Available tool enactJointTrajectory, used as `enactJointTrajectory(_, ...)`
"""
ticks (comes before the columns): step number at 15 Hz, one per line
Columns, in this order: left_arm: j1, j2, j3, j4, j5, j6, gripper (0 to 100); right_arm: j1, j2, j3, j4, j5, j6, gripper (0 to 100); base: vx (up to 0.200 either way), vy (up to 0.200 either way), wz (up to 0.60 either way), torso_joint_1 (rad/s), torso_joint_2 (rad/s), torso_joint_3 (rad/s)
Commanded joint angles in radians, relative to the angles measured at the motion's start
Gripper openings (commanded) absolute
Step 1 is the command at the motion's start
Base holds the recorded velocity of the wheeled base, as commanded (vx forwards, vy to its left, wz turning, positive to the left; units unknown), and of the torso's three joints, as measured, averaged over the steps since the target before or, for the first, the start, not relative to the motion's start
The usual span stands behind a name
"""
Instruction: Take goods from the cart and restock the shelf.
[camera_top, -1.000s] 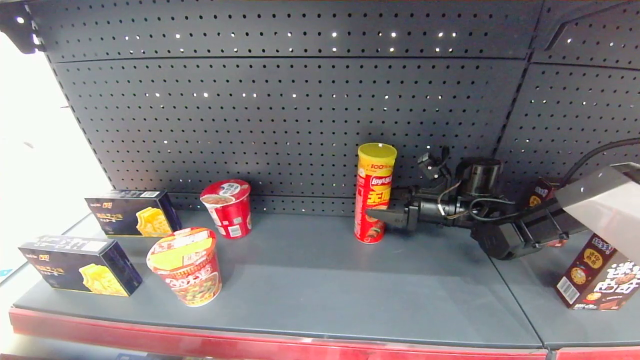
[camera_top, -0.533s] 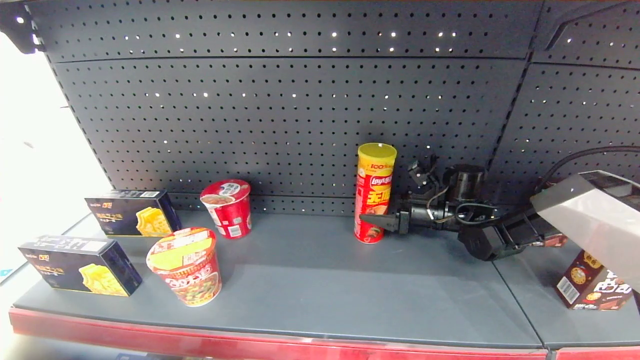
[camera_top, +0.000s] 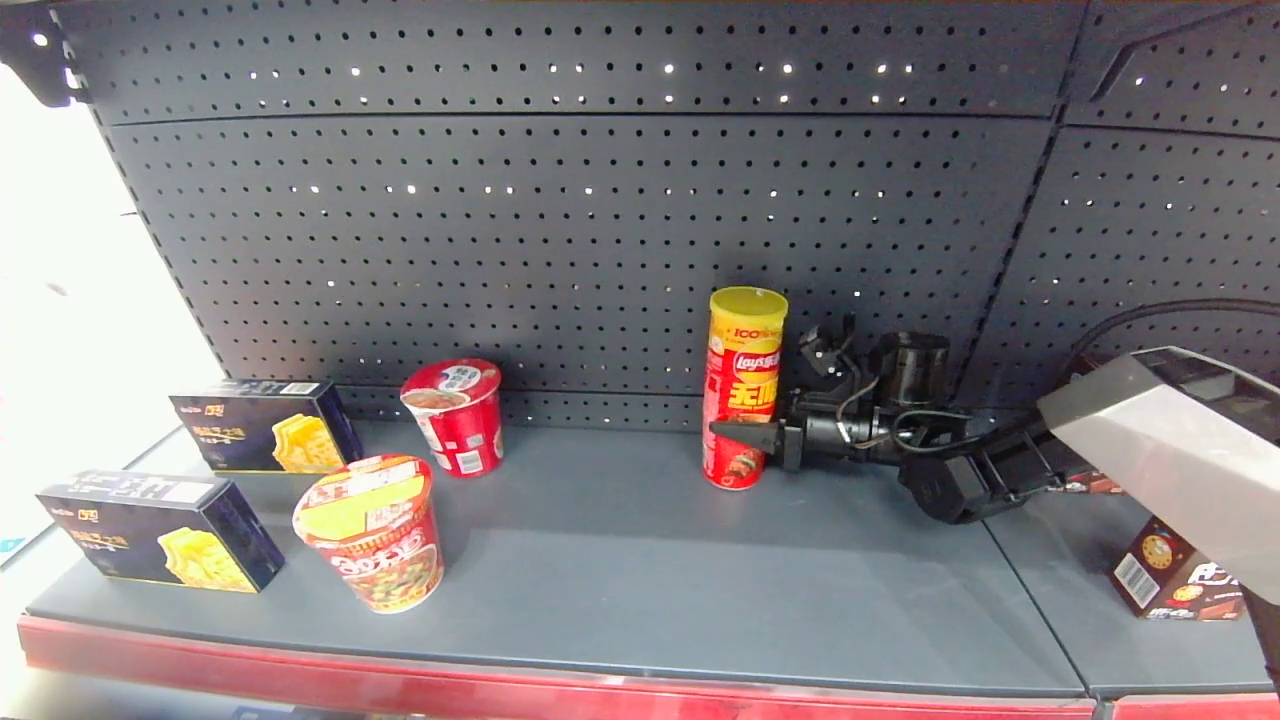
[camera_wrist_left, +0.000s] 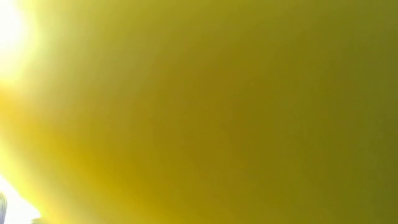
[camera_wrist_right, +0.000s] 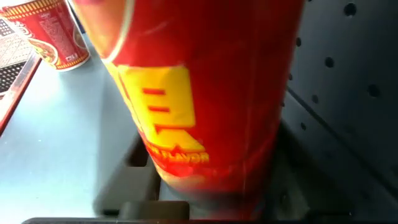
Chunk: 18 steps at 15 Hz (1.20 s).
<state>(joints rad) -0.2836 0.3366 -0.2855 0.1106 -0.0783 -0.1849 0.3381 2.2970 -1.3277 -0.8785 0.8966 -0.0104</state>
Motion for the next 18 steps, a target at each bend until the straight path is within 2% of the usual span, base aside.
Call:
enactJointTrajectory(1, 0.000, 0.001, -0.021, 0.000, 0.000, -0.001, 0, 0.012, -0.045, 0.010, 0.004, -0.011, 0.000, 0, 0.000, 0.000, 0.00, 0.000, 0.00, 0.000)
enactJointTrajectory(4, -0.003, 0.001, -0.035, 0.001, 0.000, -0.001, 0, 0.041, -0.126, 0.091, 0.004, -0.108, 0.001, 0, 0.000, 0.000, 0.00, 0.000, 0.00, 0.000)
enactJointTrajectory(7, -0.003, -0.034, -0.055, 0.061, 0.000, -0.001, 0, 0.079, -0.248, 0.220, 0.001, -0.208, 0.001, 0, 0.000, 0.000, 0.00, 0.000, 0.00, 0.000)
enactJointTrajectory(13, 0.000, -0.139, -0.087, 0.196, 0.002, -0.001, 0, 0.111, -0.449, 0.430, -0.023, -0.309, -0.005, 0, 0.000, 0.000, 0.00, 0.000, 0.00, 0.000)
enactJointTrajectory(18, 0.001, -0.156, -0.086, 0.208, 0.005, -0.001, 0, 0.182, -0.533, 0.601, -0.099, -0.416, -0.005, 0, 0.000, 0.000, 0.00, 0.000, 0.00, 0.000)
